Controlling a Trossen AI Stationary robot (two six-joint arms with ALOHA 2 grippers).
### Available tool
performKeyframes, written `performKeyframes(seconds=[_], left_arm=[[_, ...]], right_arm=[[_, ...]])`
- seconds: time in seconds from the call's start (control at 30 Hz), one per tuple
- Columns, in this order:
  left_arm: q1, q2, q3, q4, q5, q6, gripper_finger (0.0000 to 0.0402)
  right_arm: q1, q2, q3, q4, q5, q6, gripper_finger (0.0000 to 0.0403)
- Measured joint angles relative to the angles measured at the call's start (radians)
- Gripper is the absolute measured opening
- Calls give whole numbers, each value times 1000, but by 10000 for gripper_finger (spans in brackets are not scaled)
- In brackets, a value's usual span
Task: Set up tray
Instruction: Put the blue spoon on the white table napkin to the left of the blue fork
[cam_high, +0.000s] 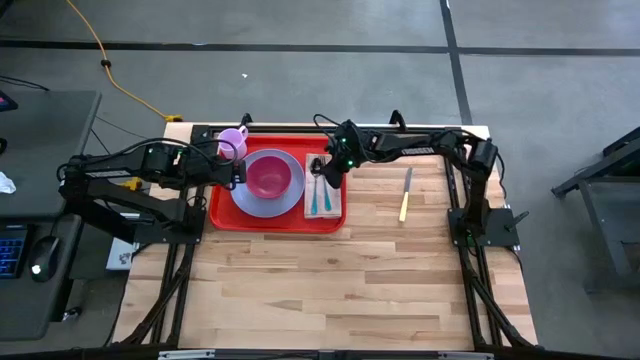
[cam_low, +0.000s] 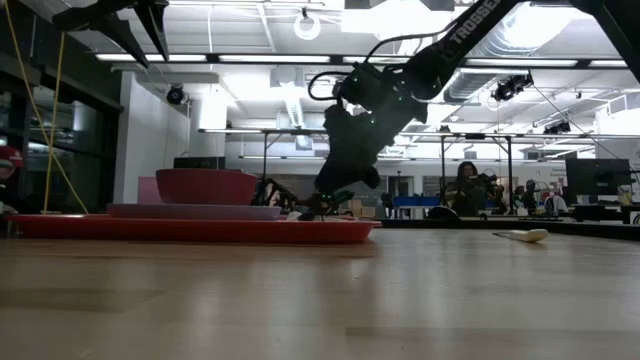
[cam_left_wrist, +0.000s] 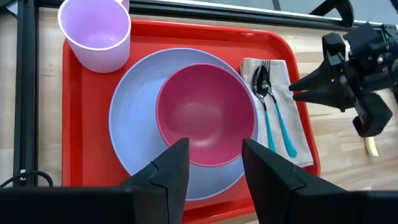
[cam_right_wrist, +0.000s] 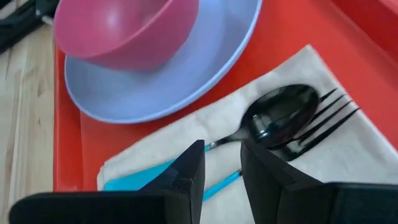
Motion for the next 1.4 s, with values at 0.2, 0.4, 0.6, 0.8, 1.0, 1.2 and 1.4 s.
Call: performKeyframes(seconds=[0.2,0.4,0.6,0.8,1.0,1.2,1.4], left_arm=[[0,0,0,0,0,0,179],[0,0,0,0,0,0,179],[0,0,0,-1,0,0,179],[0,0,0,-2,0,0,179],[0,1,1,-2,0,1,179],[0,1,1,-2,0,1,179],[0,1,1,-2,-2,0,179]], right_arm=[[13,7,0,1,41,-41,82],[5,45,-1,46,74,-42,82],[-10,54,-1,55,131,-66,82],[-19,59,-1,94,177,-82,82],[-19,104,-1,124,160,-81,82],[-25,107,-1,140,171,-82,82],[-31,107,-1,154,177,-93,82]])
